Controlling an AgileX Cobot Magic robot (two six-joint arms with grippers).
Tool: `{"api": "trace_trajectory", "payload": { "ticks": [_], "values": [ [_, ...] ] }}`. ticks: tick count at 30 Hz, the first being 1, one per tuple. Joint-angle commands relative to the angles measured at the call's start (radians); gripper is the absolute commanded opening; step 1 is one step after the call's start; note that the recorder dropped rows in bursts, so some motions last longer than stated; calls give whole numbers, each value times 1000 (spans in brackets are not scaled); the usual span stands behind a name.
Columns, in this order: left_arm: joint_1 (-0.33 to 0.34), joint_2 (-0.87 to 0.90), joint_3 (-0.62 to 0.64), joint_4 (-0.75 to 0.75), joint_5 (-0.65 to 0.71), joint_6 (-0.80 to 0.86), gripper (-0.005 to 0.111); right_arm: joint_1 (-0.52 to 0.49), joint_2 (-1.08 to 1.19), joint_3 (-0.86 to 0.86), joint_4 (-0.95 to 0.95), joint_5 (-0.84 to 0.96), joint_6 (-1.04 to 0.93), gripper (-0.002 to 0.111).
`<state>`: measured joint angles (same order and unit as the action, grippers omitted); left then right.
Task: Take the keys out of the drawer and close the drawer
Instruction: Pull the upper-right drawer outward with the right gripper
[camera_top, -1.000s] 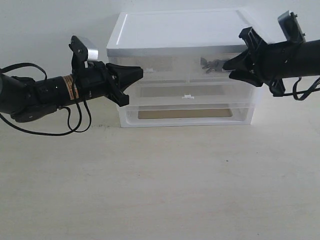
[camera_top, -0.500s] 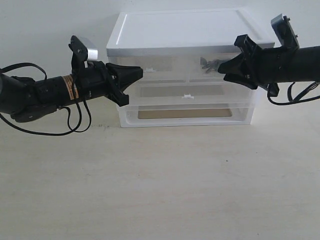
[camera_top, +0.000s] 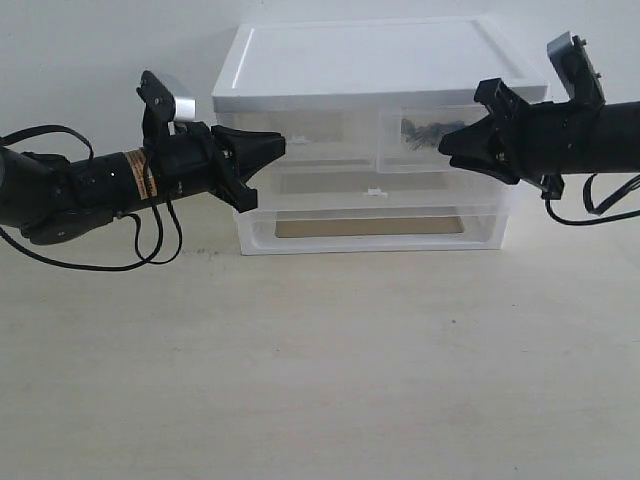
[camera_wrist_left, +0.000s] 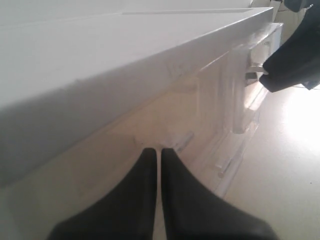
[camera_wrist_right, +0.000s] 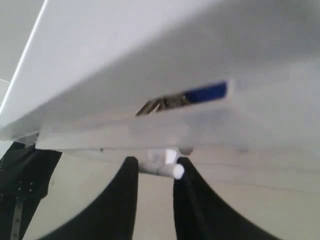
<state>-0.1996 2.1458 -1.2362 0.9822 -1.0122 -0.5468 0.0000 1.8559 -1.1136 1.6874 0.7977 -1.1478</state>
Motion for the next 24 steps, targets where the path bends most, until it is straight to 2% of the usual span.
{"api": "trace_trajectory", "payload": {
  "ticks": [1, 11, 24],
  "values": [
    [4, 8, -20, -134, 96, -4, 4, 9, -96, 79, -8, 56, -74, 0],
    [4, 8, -20, -134, 96, -13, 4, 9, -259, 301, -10, 70, -143, 0],
    [4, 8, -20, -134, 96, -22, 4, 9, -333, 444, -33, 43, -195, 0]
  ]
}}
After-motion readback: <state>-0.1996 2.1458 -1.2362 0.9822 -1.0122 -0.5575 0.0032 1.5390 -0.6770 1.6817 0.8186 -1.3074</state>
